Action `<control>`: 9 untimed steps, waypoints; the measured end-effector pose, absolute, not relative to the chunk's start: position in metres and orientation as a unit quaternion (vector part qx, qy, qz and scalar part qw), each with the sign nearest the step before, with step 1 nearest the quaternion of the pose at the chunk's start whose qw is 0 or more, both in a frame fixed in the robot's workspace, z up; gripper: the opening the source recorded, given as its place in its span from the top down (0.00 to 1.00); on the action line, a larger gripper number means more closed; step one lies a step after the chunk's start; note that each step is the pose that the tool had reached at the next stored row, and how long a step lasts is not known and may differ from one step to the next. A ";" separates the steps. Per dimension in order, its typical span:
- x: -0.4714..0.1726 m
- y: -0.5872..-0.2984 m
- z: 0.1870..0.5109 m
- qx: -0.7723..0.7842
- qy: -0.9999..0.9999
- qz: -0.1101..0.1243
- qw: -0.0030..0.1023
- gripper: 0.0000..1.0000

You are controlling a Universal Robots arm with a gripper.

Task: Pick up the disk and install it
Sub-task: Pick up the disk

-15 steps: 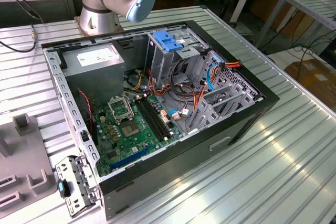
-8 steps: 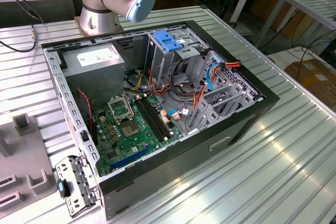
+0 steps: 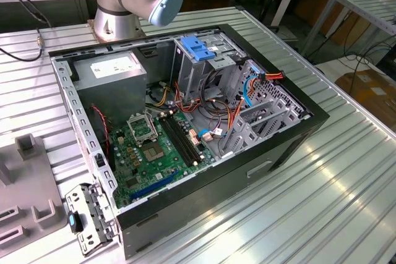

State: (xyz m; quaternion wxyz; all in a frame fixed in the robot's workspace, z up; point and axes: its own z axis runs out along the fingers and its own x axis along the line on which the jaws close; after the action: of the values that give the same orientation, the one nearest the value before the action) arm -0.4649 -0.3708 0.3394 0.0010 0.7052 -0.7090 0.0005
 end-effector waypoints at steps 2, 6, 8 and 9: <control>-0.463 -0.371 0.339 0.705 -0.709 0.000 0.001 0.63; -0.458 -0.371 0.339 0.705 -0.709 0.000 0.001 0.63; -0.454 -0.371 0.339 0.705 -0.709 0.000 0.001 0.63; -0.453 -0.371 0.339 0.705 -0.709 0.000 0.001 0.63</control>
State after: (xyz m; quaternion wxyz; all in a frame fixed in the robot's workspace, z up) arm -0.4533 -0.3708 0.3394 0.0010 0.7053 -0.7089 0.0005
